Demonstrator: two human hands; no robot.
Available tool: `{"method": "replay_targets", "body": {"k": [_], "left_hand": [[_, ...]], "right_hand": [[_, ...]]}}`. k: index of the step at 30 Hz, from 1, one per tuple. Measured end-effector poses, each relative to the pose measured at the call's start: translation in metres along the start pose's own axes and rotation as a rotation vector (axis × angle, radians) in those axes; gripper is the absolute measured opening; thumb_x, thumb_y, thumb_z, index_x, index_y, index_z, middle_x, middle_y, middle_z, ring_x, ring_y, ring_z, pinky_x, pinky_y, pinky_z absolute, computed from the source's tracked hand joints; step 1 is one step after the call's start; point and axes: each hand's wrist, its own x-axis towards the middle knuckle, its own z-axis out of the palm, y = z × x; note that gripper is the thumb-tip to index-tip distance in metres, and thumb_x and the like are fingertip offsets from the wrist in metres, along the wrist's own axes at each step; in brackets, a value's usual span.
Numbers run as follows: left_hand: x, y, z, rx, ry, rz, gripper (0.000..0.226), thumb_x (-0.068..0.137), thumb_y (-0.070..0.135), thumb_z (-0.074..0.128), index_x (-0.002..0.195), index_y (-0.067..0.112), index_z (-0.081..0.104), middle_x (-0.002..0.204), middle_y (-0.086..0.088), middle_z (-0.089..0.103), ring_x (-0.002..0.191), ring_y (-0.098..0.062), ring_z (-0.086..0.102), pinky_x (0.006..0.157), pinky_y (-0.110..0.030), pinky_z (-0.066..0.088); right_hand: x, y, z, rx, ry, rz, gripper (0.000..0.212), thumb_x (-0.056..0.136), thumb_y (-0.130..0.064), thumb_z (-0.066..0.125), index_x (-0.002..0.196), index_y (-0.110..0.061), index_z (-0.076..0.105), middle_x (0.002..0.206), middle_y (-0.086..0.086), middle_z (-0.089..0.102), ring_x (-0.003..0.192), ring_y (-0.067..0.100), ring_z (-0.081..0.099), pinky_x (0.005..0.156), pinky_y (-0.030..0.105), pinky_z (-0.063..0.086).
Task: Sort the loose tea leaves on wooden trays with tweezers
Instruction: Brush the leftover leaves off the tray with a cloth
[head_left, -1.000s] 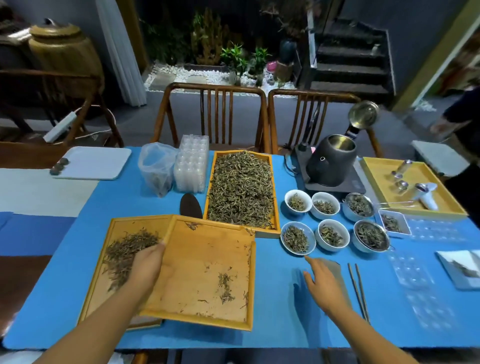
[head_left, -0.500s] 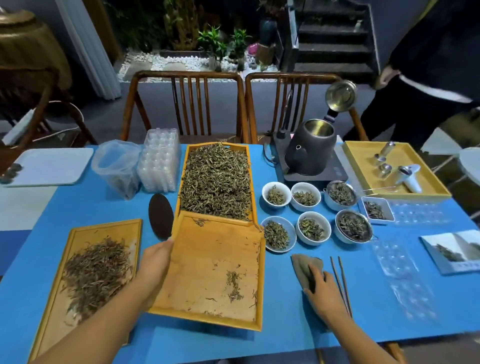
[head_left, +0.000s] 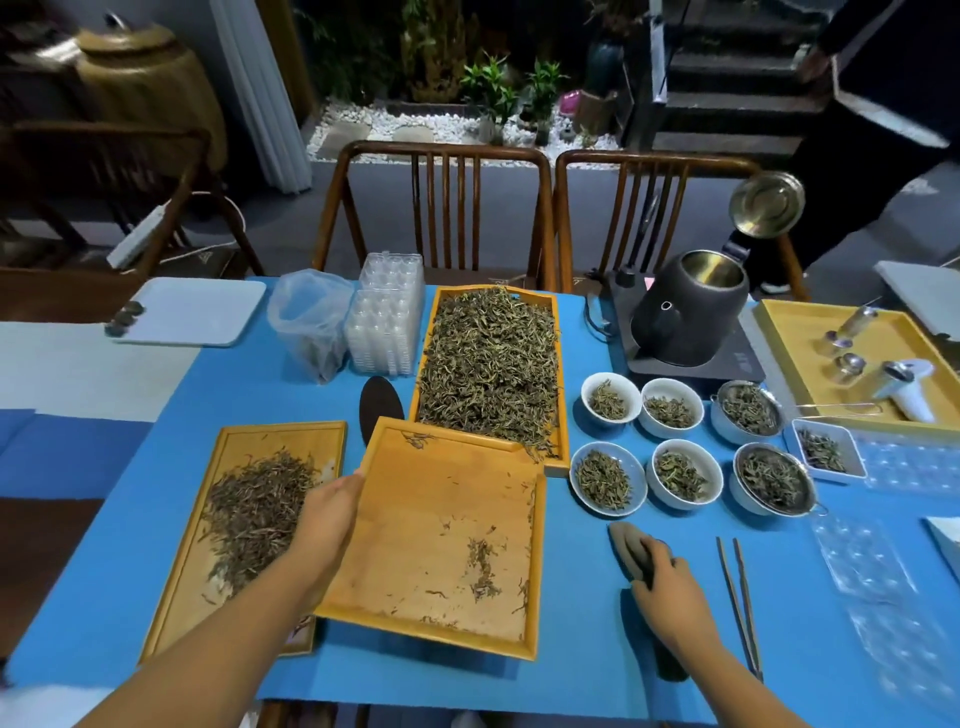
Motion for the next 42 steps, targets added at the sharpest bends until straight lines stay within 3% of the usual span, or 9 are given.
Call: {"method": "replay_targets", "body": {"k": [4,10,16,19,23,26,29,34,42], "left_hand": [[-0.006,0.001,-0.029,-0.028,0.042,0.009,0.033,0.096,0.033,0.045,0.083,0.016,0.071,0.079,-0.003,0.072,0.075,-0.019,0.067,0.056,-0.025,0.046],[-0.013,-0.004,-0.086,-0.02,0.136,0.004,0.034,0.094,0.037,0.046,0.078,0.02,0.071,0.074,0.004,0.07,0.072,-0.015,0.065,0.054,-0.024,0.044],[-0.013,-0.025,-0.146,-0.056,0.282,-0.036,0.029,0.089,0.032,0.052,0.067,0.015,0.058,0.064,-0.002,0.054,0.058,-0.016,0.05,0.054,-0.026,0.038],[-0.015,-0.038,-0.173,-0.018,0.349,-0.024,0.029,0.091,0.025,0.047,0.065,0.015,0.049,0.064,-0.004,0.045,0.055,-0.012,0.039,0.05,-0.026,0.031],[-0.019,-0.054,-0.203,0.058,0.39,-0.033,0.032,0.095,0.023,0.04,0.067,0.011,0.051,0.065,-0.005,0.048,0.063,-0.016,0.042,0.051,-0.018,0.034],[-0.024,-0.062,-0.219,-0.01,0.453,-0.068,0.034,0.094,0.023,0.045,0.063,0.012,0.05,0.066,-0.004,0.047,0.062,-0.015,0.042,0.054,-0.025,0.034],[-0.026,-0.068,-0.23,-0.076,0.485,-0.101,0.037,0.093,0.021,0.048,0.056,0.015,0.047,0.061,-0.001,0.043,0.061,-0.015,0.04,0.054,-0.027,0.032],[-0.026,-0.074,-0.239,-0.135,0.54,-0.1,0.045,0.093,0.014,0.048,0.049,0.019,0.038,0.053,0.003,0.033,0.053,-0.012,0.032,0.052,-0.027,0.028],[-0.026,-0.088,-0.251,-0.236,0.584,-0.162,0.029,0.092,0.017,0.051,0.063,0.015,0.053,0.063,-0.005,0.046,0.06,-0.017,0.043,0.058,-0.029,0.037]], "right_hand": [[-0.004,-0.03,0.003,0.003,-0.031,-0.06,0.051,0.091,-0.019,0.051,0.138,-0.02,0.033,0.129,0.017,0.045,0.109,0.035,0.053,0.084,0.036,0.044],[-0.012,-0.097,0.01,0.015,-0.028,-0.241,0.051,0.089,-0.017,0.053,0.136,-0.022,0.037,0.127,0.014,0.049,0.103,0.032,0.056,0.068,0.031,0.038],[-0.023,-0.185,0.018,0.063,-0.028,-0.436,0.054,0.089,-0.016,0.052,0.139,-0.025,0.034,0.116,0.015,0.054,0.081,0.026,0.052,0.062,0.031,0.034],[-0.031,-0.232,0.021,0.094,-0.027,-0.544,0.058,0.088,-0.014,0.052,0.141,-0.026,0.032,0.124,0.014,0.053,0.093,0.029,0.056,0.066,0.03,0.035],[-0.048,-0.296,0.031,0.094,-0.046,-0.686,0.057,0.089,-0.016,0.051,0.141,-0.032,0.032,0.115,0.016,0.053,0.091,0.032,0.056,0.065,0.03,0.036],[-0.066,-0.341,0.046,0.075,-0.087,-0.823,0.057,0.09,-0.017,0.051,0.14,-0.036,0.031,0.116,0.016,0.051,0.1,0.035,0.054,0.075,0.035,0.044],[-0.087,-0.384,0.067,0.001,-0.151,-0.96,0.056,0.091,-0.019,0.05,0.142,-0.032,0.031,0.128,0.014,0.045,0.115,0.034,0.048,0.087,0.038,0.044],[-0.121,-0.443,0.109,-0.252,-0.195,-1.153,0.056,0.092,-0.018,0.047,0.144,-0.031,0.03,0.128,0.018,0.043,0.113,0.038,0.046,0.089,0.041,0.042],[-0.134,-0.481,0.156,-0.573,-0.243,-1.266,0.053,0.094,-0.006,0.04,0.141,-0.028,0.031,0.137,0.02,0.034,0.121,0.038,0.037,0.095,0.046,0.042]]}}
